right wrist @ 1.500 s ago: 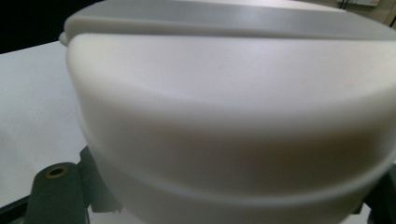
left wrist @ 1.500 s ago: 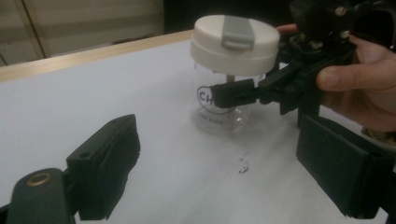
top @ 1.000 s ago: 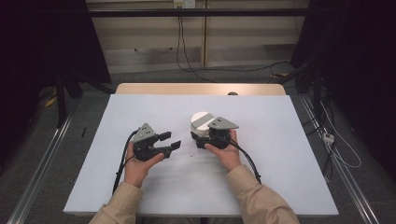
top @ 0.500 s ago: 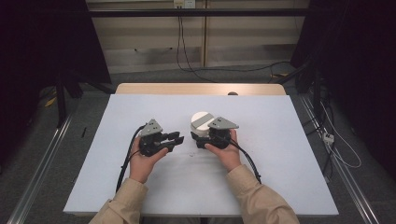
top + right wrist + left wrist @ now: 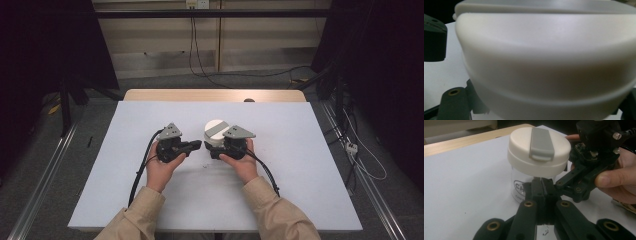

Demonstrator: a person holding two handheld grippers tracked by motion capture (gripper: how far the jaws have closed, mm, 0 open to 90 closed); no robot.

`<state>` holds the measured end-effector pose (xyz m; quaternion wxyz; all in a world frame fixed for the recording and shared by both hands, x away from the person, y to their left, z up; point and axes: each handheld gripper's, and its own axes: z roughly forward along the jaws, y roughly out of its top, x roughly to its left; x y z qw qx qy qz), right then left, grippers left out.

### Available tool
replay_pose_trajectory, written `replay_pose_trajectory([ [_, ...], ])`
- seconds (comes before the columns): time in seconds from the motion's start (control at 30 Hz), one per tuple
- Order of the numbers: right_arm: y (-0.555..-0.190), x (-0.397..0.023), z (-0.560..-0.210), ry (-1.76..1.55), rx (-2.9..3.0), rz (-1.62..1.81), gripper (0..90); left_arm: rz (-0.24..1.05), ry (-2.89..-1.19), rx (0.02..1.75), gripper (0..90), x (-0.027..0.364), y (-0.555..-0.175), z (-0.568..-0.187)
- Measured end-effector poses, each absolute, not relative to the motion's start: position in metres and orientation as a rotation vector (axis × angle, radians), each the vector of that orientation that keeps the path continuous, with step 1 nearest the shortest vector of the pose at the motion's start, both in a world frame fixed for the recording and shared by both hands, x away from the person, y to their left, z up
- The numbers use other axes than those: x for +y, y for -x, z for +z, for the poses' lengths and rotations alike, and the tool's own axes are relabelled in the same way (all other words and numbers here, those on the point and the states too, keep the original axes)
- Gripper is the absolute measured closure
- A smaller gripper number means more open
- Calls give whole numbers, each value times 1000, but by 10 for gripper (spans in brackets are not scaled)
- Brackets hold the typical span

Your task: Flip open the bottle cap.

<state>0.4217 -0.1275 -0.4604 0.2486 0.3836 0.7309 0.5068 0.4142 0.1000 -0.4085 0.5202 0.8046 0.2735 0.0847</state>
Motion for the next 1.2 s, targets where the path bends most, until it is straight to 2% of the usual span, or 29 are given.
replay_pose_trajectory([
  [1.2, -423, -129, -462, -1027, 2017, 1381, 186, 207, -1937, 675, 900, 86, -422, -400],
])
